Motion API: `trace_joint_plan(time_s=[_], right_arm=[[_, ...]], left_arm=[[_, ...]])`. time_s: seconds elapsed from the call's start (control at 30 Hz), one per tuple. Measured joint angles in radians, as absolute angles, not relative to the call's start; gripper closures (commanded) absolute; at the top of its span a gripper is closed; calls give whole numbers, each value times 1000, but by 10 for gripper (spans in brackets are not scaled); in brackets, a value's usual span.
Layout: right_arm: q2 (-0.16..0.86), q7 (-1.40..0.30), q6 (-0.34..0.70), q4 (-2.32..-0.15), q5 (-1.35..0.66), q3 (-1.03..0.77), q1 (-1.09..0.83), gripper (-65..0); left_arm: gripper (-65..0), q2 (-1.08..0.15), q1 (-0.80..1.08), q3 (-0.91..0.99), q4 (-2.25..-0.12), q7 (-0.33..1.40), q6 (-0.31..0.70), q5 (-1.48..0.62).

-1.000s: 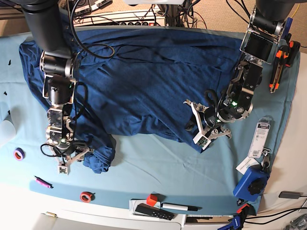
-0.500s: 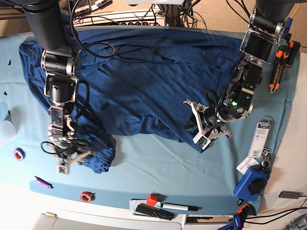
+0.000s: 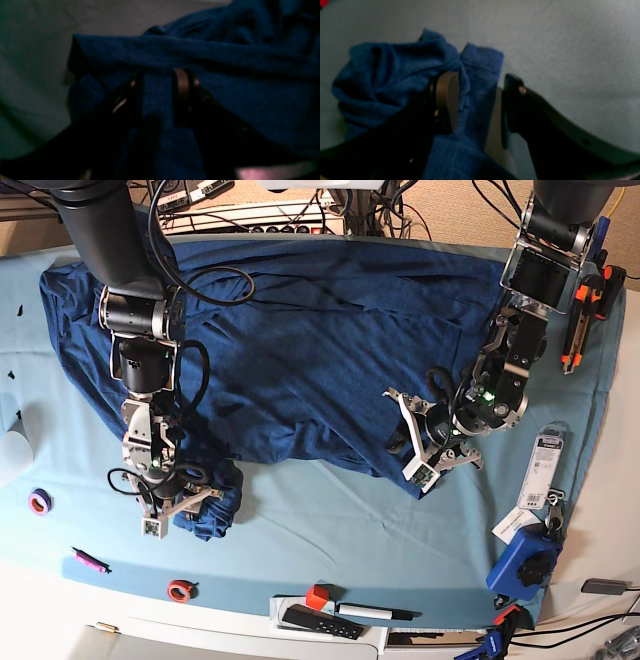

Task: Layout the t-shirt on the table in an organized manner, then fold the t-shirt properly
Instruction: 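Pull the hem with the right gripper to straighten the shirt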

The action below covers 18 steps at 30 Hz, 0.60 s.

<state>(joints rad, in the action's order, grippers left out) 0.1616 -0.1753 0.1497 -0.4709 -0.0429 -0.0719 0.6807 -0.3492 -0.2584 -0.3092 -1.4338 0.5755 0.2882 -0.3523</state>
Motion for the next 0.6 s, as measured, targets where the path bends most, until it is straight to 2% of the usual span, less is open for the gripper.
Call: trace_joint_plan(time_s=[0.33,0.53,0.6], right_arm=[[161,-141,149,-439,-50,-73,687,-289],[158,-111,28,-436,-80,-73,687,-289],[160,-107,19,-432,-88,-73,686,-289]], left_arm=[[-204,-349,-258,-309,-1434,575,288,-352],[-204,-349,-258,-309,-1434,575,288,-352],[-204,-349,-258,-309,-1434,575,288,-352]])
